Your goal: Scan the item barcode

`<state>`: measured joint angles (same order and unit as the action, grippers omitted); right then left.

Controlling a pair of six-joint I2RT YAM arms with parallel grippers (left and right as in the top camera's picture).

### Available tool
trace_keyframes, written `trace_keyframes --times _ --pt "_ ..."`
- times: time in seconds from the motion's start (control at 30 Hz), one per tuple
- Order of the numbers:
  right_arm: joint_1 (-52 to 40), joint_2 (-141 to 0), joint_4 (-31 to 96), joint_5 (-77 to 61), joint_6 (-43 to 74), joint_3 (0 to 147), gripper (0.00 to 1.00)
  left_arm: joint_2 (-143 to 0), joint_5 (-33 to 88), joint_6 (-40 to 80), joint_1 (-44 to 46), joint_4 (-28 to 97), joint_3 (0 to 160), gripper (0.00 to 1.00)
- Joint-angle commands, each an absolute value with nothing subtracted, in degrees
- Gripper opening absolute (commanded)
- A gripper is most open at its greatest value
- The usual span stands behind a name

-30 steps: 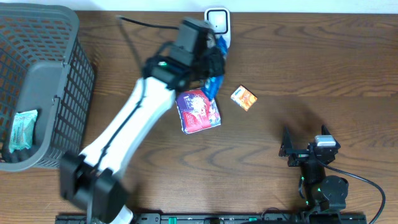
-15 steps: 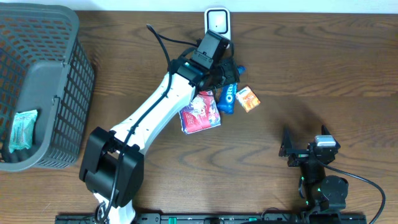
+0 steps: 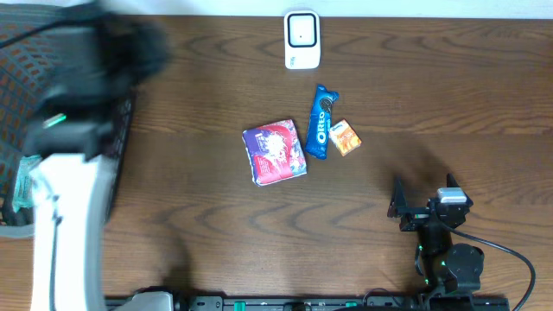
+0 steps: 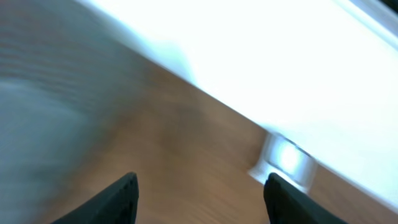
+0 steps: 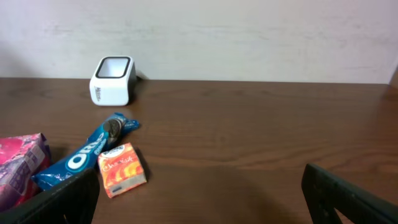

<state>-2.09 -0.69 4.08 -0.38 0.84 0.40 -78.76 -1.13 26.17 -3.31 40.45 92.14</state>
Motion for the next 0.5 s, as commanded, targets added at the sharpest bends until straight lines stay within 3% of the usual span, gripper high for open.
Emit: trace_keyframes --times 0.0,0.23,0.47 --pt "-1.6 -0.4 4.3 -0.4 1.5 0.3 0.99 -78.9 -19.7 19.9 -16.4 45.5 92.3 0.65" --pt "-1.6 -0.4 4.3 -0.4 1.5 0.3 0.99 -86.0 -19.0 19.1 -32.7 49.7 91.7 0.65" --pt "-1.6 -0.4 4.3 -0.4 1.5 0.3 0.99 -96.9 -14.5 19.1 -38.6 50.5 91.7 0.65"
